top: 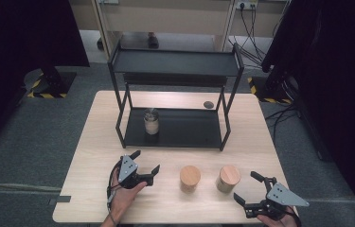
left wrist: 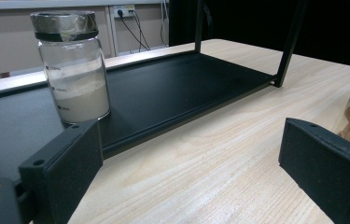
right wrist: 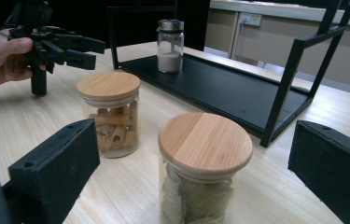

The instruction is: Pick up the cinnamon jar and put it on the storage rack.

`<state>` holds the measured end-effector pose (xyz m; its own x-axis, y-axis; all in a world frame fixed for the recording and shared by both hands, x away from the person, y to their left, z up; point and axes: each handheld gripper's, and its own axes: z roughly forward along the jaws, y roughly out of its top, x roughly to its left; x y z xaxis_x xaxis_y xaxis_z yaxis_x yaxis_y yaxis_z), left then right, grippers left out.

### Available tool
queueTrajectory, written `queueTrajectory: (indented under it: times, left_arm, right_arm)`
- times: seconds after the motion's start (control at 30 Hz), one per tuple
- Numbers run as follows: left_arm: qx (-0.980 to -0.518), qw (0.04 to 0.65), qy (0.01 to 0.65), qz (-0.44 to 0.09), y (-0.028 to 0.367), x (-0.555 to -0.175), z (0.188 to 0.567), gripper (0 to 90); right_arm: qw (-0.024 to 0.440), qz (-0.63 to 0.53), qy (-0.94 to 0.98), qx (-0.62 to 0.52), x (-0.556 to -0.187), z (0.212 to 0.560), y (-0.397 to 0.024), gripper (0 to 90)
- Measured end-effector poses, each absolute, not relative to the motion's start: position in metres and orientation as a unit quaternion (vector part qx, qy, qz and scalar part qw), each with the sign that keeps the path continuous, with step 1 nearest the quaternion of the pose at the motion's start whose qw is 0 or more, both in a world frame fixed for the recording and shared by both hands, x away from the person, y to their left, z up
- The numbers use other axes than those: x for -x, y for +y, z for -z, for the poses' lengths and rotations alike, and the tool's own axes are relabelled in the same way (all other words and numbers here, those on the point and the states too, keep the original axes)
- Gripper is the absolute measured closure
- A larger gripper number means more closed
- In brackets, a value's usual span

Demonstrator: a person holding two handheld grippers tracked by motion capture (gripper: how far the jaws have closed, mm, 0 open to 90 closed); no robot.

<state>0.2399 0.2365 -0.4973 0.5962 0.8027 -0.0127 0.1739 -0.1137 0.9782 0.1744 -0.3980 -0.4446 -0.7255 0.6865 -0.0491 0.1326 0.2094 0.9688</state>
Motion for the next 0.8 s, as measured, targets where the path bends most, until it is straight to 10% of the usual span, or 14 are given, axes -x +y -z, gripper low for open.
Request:
queueTrajectory:
  times: [0.8]
  left_arm:
    - [-0.692,0.565,0.354,-0.276,0.236,-0.24,0.499,5.8]
  right_arm:
    - [0.222,-0.573,0.752,-0.239,-0.175,0.437,-0.377,2.3]
